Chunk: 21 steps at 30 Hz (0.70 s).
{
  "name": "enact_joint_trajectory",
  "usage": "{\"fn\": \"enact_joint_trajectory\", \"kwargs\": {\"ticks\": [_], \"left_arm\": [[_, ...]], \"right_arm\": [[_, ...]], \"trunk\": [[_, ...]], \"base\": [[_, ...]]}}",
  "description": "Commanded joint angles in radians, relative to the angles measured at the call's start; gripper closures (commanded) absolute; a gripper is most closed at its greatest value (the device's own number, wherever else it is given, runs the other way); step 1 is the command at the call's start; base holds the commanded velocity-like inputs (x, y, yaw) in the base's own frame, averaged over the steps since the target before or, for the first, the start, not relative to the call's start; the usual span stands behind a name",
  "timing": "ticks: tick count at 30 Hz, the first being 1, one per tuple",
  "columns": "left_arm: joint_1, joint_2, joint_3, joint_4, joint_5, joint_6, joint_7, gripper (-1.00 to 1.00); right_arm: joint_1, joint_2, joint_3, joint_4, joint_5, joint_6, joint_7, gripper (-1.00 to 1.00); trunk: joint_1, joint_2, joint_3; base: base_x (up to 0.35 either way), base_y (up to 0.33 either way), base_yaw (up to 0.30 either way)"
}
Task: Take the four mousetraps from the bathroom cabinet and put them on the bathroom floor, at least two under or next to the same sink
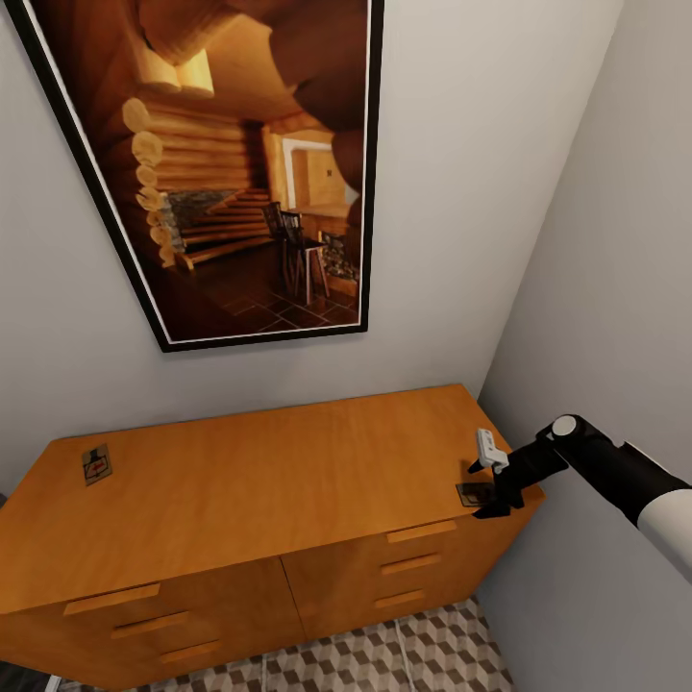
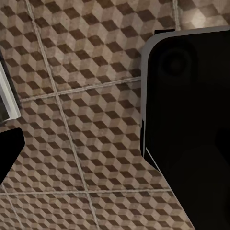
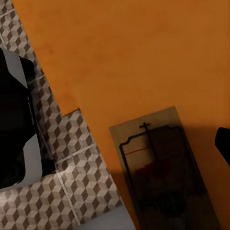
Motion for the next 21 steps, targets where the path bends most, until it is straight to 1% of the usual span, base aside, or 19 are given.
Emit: {"fn": "enact_joint_trajectory", "kwargs": {"ticks": [1, 5, 14, 21], "left_arm": [[-0.002, -0.001, -0.009, 0.004, 0.008, -0.007, 0.000, -1.00], [-0.002, -0.001, -0.009, 0.004, 0.008, -0.007, 0.000, -1.00], [-0.002, -0.001, -0.009, 0.004, 0.008, -0.007, 0.000, -1.00], [-0.002, -0.001, -0.009, 0.004, 0.008, -0.007, 0.000, -1.00]], "right_arm": [[-0.001, -0.001, 0.002, -0.001, -0.001, 0.010, 0.002, -1.00], [-0.001, -0.001, -0.001, 0.000, -0.001, 0.009, 0.003, -1.00], [-0.001, -0.003, -0.026, 0.001, -0.013, 0.008, 0.008, -1.00], [-0.001, -0.005, -0.032, 0.004, -0.021, 0.007, 0.008, -1.00]], "trunk": [[0.001, -0.002, -0.002], [0.001, -0.002, -0.002], [0.001, -0.002, -0.002], [0.001, -0.002, -0.002]], "base": [[0.000, 0.000, 0.000], [0.000, 0.000, 0.000], [0.000, 0.000, 0.000], [0.000, 0.000, 0.000]]}}
